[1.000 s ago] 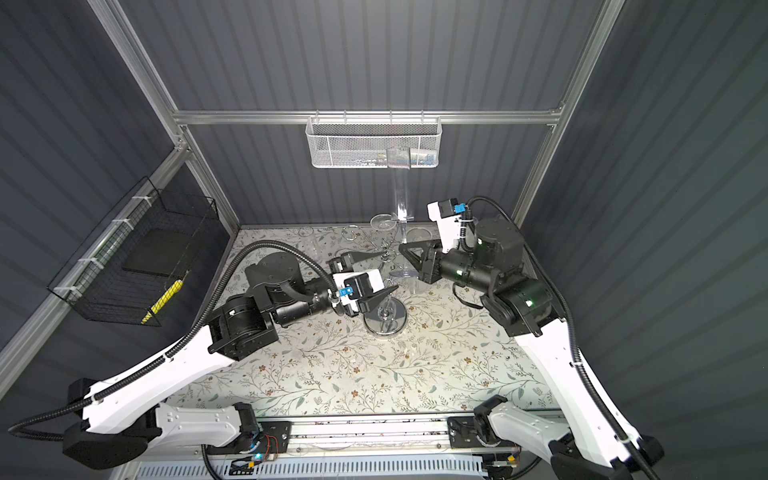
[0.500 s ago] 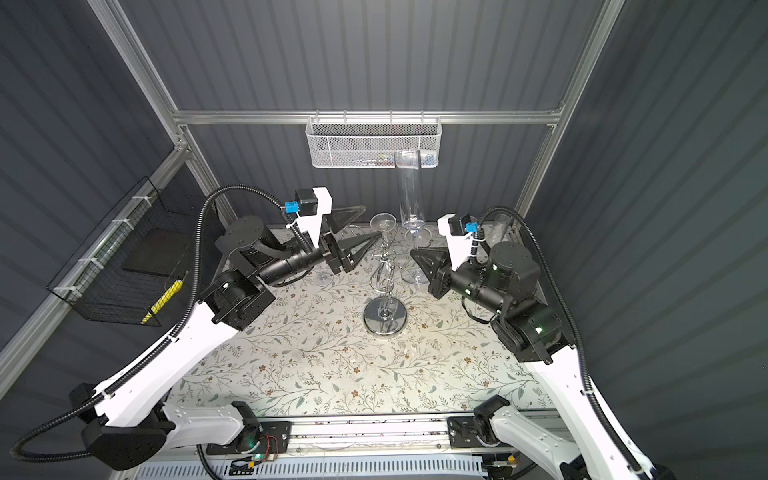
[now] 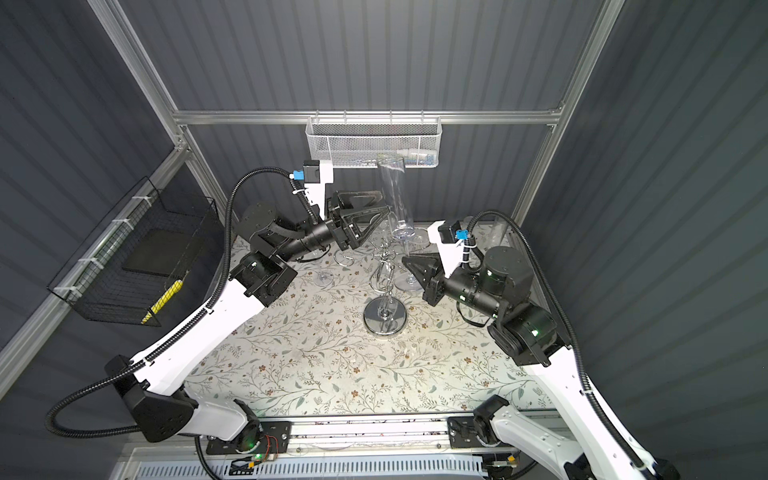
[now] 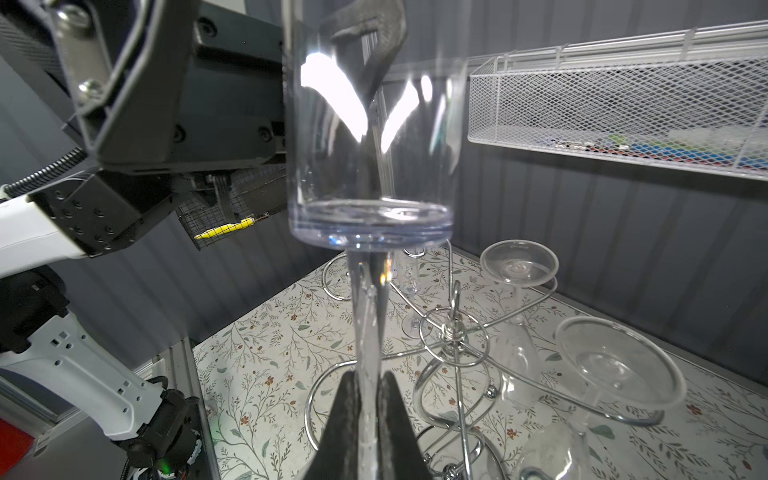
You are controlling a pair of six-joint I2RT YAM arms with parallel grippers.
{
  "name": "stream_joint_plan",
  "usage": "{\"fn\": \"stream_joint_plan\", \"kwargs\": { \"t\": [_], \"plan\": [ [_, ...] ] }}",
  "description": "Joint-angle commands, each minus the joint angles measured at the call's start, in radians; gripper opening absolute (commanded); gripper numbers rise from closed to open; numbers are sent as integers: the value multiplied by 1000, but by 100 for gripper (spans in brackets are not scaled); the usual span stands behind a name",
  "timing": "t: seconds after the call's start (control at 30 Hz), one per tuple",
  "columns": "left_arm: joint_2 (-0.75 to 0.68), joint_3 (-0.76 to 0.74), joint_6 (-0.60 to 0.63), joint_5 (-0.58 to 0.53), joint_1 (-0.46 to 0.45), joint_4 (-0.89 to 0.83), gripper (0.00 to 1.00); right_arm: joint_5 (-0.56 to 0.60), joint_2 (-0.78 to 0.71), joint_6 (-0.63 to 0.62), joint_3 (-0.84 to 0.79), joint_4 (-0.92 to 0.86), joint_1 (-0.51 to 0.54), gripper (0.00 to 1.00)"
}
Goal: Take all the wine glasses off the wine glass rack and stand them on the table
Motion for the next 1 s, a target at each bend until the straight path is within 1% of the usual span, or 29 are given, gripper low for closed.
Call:
{"fn": "stream_joint_plan", "kwargs": {
  "t": [0.0, 0.2, 0.33, 0.47, 0.7, 0.77, 0.87, 0.9, 0.97],
  "plan": [
    [17, 48, -105, 27, 4, 73, 76, -13, -2, -23, 12, 29, 17, 0],
    [40, 61, -130, 36, 3, 96, 76, -3, 12, -39, 29, 6, 43, 0],
    [55, 76, -144, 64, 3, 114, 71, -11, 32, -46, 44, -12, 56, 0],
    [60, 76, -149, 76, 2, 120, 62, -8, 49, -52, 54, -21, 72, 0],
    [46, 60, -143, 76, 3, 119, 35, 12, 56, -66, 56, -24, 87, 0],
    [40, 56, -141, 72, 3, 119, 32, 15, 56, -69, 58, -24, 90, 0],
    [33, 53, -141, 70, 3, 118, 32, 19, 56, -71, 62, -27, 95, 0],
    [30, 51, -141, 67, 2, 119, 32, 20, 56, -71, 63, -29, 96, 6],
    [22, 49, -141, 58, 3, 119, 32, 53, 44, -64, 57, -12, 103, 58]
  ]
}}
